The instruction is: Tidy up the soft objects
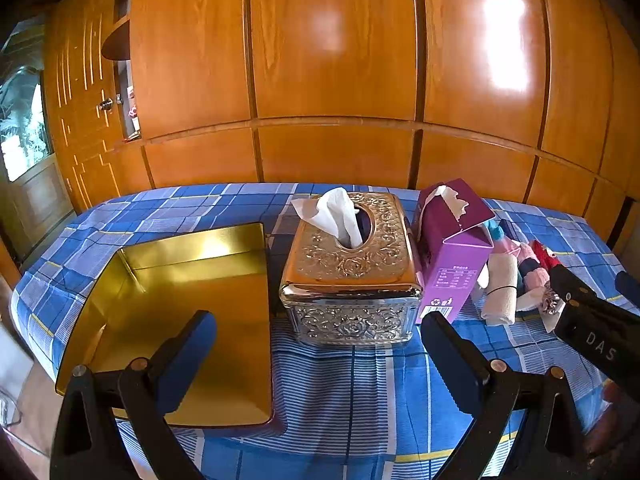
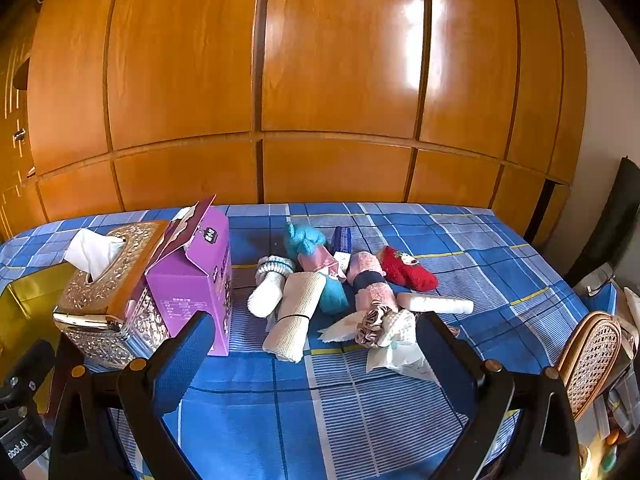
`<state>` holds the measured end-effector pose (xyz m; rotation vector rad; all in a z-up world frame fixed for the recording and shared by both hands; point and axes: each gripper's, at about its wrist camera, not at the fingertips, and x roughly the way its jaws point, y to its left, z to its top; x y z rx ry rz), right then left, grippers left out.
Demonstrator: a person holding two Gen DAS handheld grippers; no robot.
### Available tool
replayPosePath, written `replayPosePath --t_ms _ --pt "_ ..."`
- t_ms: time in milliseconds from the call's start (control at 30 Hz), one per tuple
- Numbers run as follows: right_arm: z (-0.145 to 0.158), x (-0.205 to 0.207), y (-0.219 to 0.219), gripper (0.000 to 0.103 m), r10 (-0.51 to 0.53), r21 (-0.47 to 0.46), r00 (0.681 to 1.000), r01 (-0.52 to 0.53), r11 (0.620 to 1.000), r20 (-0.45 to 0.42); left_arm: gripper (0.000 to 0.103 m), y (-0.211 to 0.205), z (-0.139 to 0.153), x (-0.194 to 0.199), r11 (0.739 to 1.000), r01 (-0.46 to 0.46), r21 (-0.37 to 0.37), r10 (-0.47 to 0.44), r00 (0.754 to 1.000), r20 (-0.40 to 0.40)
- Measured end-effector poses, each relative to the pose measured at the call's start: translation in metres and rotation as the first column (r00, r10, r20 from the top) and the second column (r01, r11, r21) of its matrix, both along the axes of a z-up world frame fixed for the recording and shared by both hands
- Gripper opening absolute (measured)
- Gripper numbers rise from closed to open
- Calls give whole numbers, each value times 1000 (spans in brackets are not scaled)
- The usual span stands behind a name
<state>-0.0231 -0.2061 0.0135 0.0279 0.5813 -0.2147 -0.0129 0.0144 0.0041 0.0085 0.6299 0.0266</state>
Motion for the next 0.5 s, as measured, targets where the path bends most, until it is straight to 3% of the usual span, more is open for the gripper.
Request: replayPosePath --t_ms 500 --pt "0 1 -3 102 -6 -5 1000 6 1000 1 103 -3 2 -2 1000 8 6 -8 1000 8"
